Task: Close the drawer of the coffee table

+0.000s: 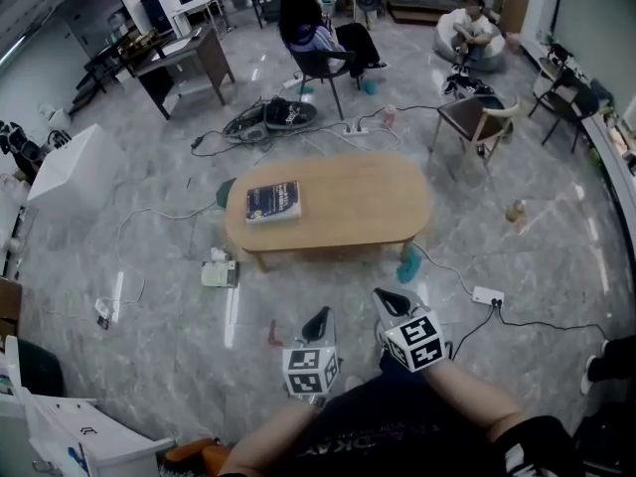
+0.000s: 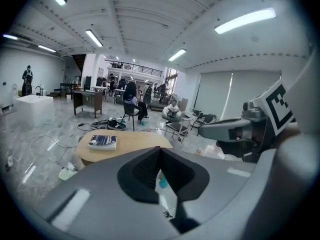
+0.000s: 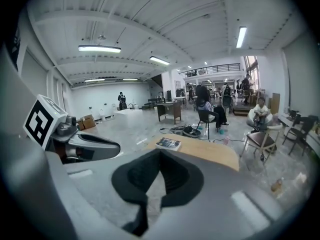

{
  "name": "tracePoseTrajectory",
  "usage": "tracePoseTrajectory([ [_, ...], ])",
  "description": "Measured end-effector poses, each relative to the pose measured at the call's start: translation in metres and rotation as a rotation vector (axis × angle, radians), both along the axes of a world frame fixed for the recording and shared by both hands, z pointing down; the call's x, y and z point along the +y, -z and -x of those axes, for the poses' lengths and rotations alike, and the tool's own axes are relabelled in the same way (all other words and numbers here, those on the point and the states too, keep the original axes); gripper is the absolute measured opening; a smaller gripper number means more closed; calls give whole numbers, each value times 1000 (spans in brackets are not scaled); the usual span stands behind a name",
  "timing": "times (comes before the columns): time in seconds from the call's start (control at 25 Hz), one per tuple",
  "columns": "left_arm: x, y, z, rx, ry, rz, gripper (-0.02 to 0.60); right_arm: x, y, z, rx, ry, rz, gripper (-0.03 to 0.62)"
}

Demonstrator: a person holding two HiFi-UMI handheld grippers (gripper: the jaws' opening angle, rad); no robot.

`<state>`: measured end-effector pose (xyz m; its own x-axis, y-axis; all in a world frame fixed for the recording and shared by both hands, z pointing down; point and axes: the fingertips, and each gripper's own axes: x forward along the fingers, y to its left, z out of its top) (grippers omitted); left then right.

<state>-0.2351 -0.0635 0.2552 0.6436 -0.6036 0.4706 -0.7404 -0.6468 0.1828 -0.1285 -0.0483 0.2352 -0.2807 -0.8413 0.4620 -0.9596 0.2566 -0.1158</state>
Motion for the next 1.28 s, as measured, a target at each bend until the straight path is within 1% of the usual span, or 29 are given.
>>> tracePoseTrajectory([
  [0.16, 43, 0, 16, 15, -31, 23, 3, 45, 3, 23, -10, 5, 12, 2],
  [0.32, 78, 1, 18, 15, -55, 28, 3, 83, 4, 27, -27, 15, 27, 2],
  [0.44, 87, 6, 19, 15, -48, 6, 3, 98, 2, 25, -23, 21, 30, 2],
  [0.6, 103, 11, 14, 20, -16, -4, 3, 118, -3, 23, -31, 57, 55, 2],
  [0.72, 121, 14, 0, 24, 6, -10, 3, 135, 0, 16, -19, 103, 56, 2],
  [0.84, 148, 11, -24, 33, 19, 3, 3, 158, 0, -1, -5, 138, 51, 2],
  [0.92, 164, 9, -43, 30, 15, 14, 3, 172, -1, -18, -13, 145, 47, 2],
  [1.0, 179, 11, -63, 25, 15, 20, 3, 189, -3, -34, -27, 161, 64, 2],
  [1.28, 230, 12, -114, 5, 20, 2, 3, 240, -11, -76, -51, 209, 79, 2],
])
